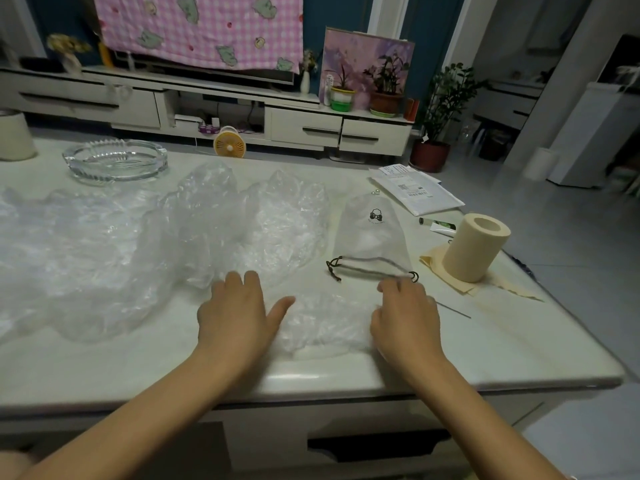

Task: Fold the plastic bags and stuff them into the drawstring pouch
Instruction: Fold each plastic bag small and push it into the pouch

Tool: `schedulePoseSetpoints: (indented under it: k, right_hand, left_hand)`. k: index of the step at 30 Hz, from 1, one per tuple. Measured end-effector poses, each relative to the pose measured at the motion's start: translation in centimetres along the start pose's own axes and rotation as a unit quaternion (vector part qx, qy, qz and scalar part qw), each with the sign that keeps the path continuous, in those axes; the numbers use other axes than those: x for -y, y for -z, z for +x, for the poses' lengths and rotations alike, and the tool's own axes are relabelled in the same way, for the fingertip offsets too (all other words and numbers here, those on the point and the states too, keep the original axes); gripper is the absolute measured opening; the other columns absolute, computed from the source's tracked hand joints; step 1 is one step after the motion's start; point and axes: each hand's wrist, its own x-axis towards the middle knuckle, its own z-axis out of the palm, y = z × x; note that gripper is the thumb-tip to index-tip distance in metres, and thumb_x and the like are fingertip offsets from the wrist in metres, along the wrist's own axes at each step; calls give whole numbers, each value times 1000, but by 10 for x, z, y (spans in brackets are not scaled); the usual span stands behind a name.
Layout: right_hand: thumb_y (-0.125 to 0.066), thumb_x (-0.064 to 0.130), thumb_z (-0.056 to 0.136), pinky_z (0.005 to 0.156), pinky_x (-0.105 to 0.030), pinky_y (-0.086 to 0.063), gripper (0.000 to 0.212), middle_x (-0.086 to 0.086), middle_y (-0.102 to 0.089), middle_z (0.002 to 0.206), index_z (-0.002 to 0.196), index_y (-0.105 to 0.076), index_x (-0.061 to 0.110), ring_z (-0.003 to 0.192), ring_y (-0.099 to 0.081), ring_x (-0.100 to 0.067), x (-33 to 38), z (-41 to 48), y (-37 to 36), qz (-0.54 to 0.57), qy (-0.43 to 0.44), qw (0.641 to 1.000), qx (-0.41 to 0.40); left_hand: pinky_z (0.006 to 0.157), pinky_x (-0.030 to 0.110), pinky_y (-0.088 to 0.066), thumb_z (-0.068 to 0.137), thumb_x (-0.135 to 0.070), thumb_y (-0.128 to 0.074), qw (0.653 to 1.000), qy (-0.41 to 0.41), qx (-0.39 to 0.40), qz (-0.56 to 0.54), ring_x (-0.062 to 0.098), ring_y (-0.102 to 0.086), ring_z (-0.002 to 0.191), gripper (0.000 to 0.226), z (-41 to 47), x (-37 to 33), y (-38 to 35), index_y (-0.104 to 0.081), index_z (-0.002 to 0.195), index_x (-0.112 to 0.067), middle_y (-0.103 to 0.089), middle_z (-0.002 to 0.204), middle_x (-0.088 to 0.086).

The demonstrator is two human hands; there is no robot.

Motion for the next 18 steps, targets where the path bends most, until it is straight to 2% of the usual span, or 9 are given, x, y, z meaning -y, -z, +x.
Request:
schedulePoseSetpoints:
  k: [3,4,5,6,7,9,12,15,18]
  right_hand:
    - [-46,12,82,83,-38,-46,30,-14,-65,103,105,-64,4,96,-62,-35,14,7,-3,119,141,975,-125]
    - [-39,20,86,91,-36,-45,38,-16,-65,111,110,-64,4,104,-61,-34,20,9,-5,143,185,968,-95]
    - [-29,29,90,103,-32,-36,51,-17,-57,128,123,-58,4,120,-53,-30,26,9,-8,154,216,964,-27]
    - [-19,34,93,111,-27,-22,58,-13,-43,145,137,-46,6,136,-37,-25,29,8,-11,150,227,961,49]
    - [-15,36,97,114,-23,-8,57,-8,-27,154,145,-33,11,144,-20,-20,28,6,-16,130,228,958,115]
    - [-17,34,104,113,-20,5,50,0,-11,159,150,-18,17,146,-4,-12,21,6,-24,94,223,956,162]
    - [-18,35,104,110,-17,11,50,3,-5,159,151,-12,19,146,0,-8,17,2,-27,99,218,956,168]
    - [-16,35,104,109,-16,14,51,3,-2,159,151,-9,18,145,3,-7,20,1,-30,107,217,953,183]
    - [-14,38,103,110,-17,14,53,5,0,159,151,-6,19,145,6,-6,18,0,-29,105,207,954,192]
  left_hand:
    - [64,39,-49,89,-42,-36,977,-167,-129,-36,34,-62,80,49,5,-11,0,-66,94,-4,-65,91,14]
    - [72,41,-51,89,-40,-32,970,-212,-103,-62,34,-64,90,51,7,-18,-2,-67,101,-4,-66,100,16]
    - [89,40,-46,92,-42,-25,971,-227,-22,-71,32,-59,110,58,7,-24,-6,-61,117,-4,-61,120,17]
    - [107,36,-31,96,-45,-18,972,-217,60,-70,26,-41,132,62,6,-30,-7,-46,135,-6,-45,142,14]
    - [115,33,-13,100,-45,-13,970,-199,132,-51,20,-20,143,61,2,-31,-13,-28,146,-9,-25,154,8]
    - [116,31,5,101,-43,-10,964,-190,184,-22,13,2,146,58,-1,-25,-26,-6,151,-14,-3,159,0]
    - [114,27,10,96,-51,3,960,-203,190,-27,10,7,145,65,-5,-17,-34,1,151,-16,5,159,-1]
    - [112,25,13,64,-66,37,958,-218,183,-32,9,7,145,106,-5,-14,-36,1,151,-18,5,159,-2]
    - [113,26,12,74,-61,21,959,-204,190,-46,8,8,145,90,-4,-15,-38,2,151,-17,6,159,-2]
